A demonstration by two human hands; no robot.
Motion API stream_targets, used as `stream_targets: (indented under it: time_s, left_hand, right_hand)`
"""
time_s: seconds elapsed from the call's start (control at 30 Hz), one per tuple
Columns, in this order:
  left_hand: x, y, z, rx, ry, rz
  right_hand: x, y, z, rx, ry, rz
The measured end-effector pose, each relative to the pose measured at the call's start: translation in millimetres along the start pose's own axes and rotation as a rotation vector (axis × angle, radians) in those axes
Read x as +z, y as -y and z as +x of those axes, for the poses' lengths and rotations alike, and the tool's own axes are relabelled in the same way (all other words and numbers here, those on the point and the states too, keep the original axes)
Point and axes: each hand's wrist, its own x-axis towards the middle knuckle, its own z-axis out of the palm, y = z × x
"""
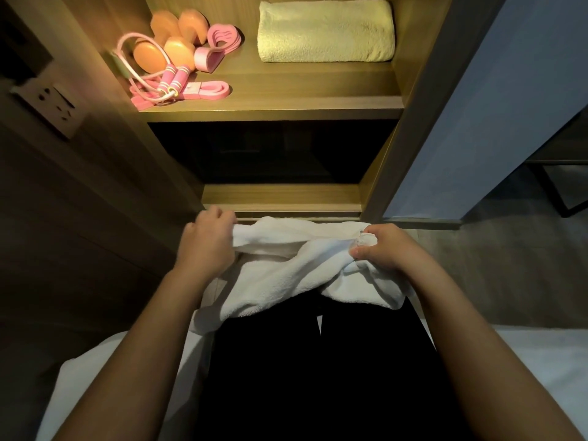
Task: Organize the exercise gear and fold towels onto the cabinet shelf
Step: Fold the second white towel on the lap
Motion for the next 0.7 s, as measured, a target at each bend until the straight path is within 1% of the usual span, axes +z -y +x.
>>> stream_targets:
  time_s: [0.03,0.07,0.17,0.27,0.33,0.47,0.53,0.6,0.7]
  left_hand:
    - [0,8,-2,-0.042,-0.032,-0.018]
    - [-2,17,-3,-0.094,-0.063,-0.083]
    - [-9,32,-10,-0.196,-0.152,-0.385]
    - [-12,36,-14,-0.268,-0.267,-0.481]
    - [-11,37,-15,-0.325,-0.321,-0.612]
    - [-7,43,-21,-0.514,-0.470,-0.776]
    - [-4,44,-22,-0.572,-0.524,-0.900]
    - [0,36,-22,-0.510,-0.509,-0.949]
    - [10,20,-19,-0.282,-0.346,-0.791]
  right_hand:
    - [-1,1,1,0.006,0.001,-0.001]
    - [-2,1,2,0.012,0.003,-0.001]
    - [-4,5,3,0.020,0.029,0.001]
    - [-4,5,3,0.004,0.028,-0.004]
    - [-4,4,2,0.009,0.030,0.001]
    - [-4,4,2,0.028,0.045,0.017]
    - [-3,5,2,0.029,0.049,0.012]
    - [-3,6,2,0.021,0.052,0.000]
    - [-2,7,1,0.025,0.046,-0.007]
